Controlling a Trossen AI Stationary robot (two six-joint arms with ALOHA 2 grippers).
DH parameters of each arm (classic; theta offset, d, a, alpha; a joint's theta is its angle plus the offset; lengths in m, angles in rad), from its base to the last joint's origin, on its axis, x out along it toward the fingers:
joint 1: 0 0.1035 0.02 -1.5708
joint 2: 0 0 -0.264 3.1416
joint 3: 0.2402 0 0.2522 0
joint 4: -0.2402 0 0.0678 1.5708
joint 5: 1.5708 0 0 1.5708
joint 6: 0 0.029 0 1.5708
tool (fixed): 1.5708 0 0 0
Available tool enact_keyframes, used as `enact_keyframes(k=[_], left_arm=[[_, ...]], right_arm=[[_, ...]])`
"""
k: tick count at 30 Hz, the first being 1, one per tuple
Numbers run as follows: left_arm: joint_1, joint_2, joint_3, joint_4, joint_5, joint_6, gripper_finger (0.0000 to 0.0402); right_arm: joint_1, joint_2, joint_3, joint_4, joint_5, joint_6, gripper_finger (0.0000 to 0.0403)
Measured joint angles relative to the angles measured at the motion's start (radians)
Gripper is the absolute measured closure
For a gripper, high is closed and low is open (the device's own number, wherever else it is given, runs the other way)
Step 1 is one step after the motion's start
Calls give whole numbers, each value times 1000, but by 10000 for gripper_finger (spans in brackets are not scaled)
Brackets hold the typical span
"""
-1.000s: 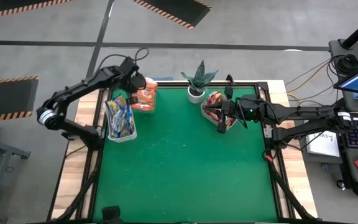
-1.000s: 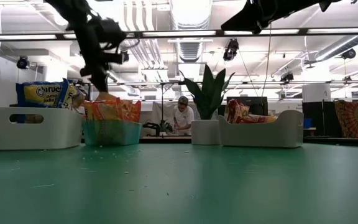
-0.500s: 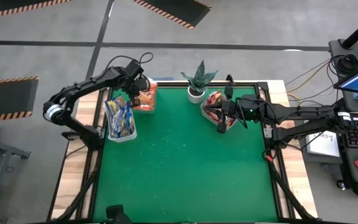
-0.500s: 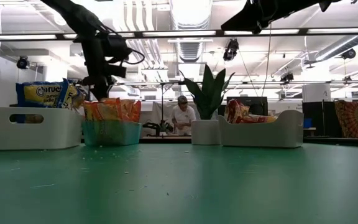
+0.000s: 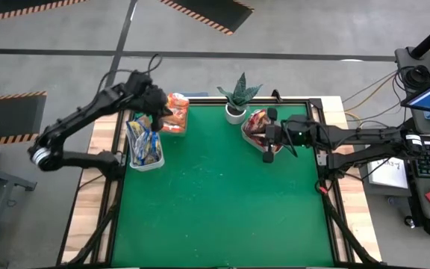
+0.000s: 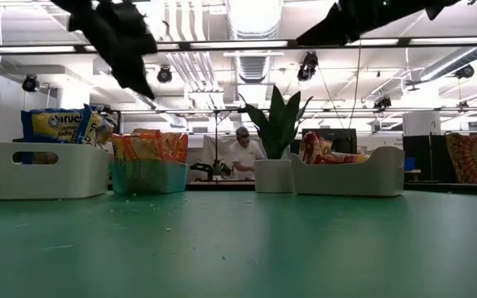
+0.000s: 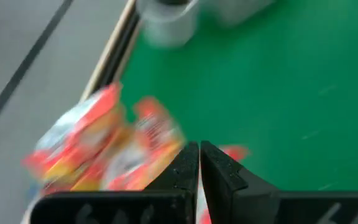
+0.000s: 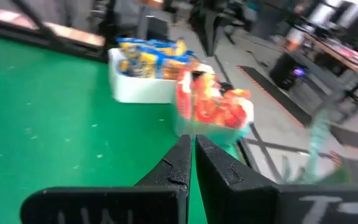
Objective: Sort Maruchan noodles
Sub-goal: Return to Home Position
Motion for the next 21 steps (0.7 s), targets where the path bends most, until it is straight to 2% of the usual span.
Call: enact_keyframes(k=[1,3,8,12,17,21], left_arm=[[-6,-37,-33,37,58,-7,402],[-17,-123,-114,124,109,-31,402],[-51,-339,-333,378,116,-141,402],[-75,-480,-474,536,119,-184,402],[-79,-599,-580,631,118,-208,402],[-79,-653,-621,639,118,-210,402]], right_arm=[[0,0,-5,1,-22,-7,390],[0,0,-14,12,-53,-21,390],[-1,-8,-51,27,-55,-28,390],[-25,-46,-113,120,-75,-25,390],[-83,-138,-200,187,-198,16,390],[-132,-216,-282,235,-231,57,390]])
